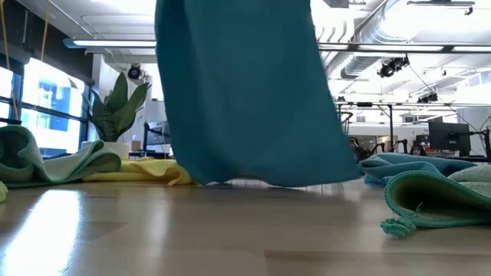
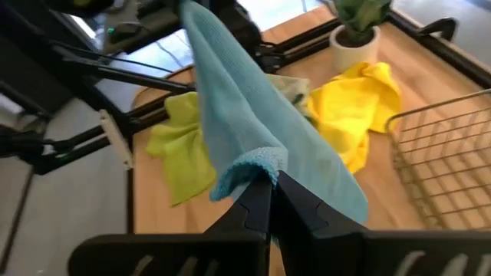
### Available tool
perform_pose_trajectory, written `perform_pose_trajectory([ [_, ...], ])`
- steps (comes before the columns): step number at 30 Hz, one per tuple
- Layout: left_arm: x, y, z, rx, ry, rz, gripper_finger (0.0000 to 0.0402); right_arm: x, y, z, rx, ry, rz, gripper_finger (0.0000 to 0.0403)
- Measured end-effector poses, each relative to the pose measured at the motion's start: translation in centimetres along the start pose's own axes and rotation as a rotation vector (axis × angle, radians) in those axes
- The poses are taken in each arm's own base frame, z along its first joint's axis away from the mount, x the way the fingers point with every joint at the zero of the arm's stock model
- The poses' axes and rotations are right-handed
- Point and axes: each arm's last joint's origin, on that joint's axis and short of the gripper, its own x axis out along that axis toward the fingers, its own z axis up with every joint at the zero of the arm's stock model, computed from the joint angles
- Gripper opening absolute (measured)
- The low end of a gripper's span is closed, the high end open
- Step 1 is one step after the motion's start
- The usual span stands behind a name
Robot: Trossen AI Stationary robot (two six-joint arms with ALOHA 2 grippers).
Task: Fold microfiber towels
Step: Fold the bottom blue microfiber cloth
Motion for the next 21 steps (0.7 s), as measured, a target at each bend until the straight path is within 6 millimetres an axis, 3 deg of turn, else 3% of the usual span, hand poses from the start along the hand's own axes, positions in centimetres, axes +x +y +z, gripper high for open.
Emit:
perform_pose_trajectory([
  [7, 0.3, 0.3, 0.1, 0.061, -0.001, 0.056, 0.0, 0.0, -0.2, 0.0, -0.058, -0.025, -0.06, 0.0],
  [15, 0.7, 4.5, 0.5, 0.148, 0.013, 0.285, 0.0, 0.2, -4.7, 2.9, -0.109, -0.121, -0.225, 0.0],
  [21, -1.6, 6.9, 1.2, 0.15, -0.045, 0.37, 0.0, -1.0, -6.1, 5.6, -0.124, -0.224, -0.191, 0.0],
])
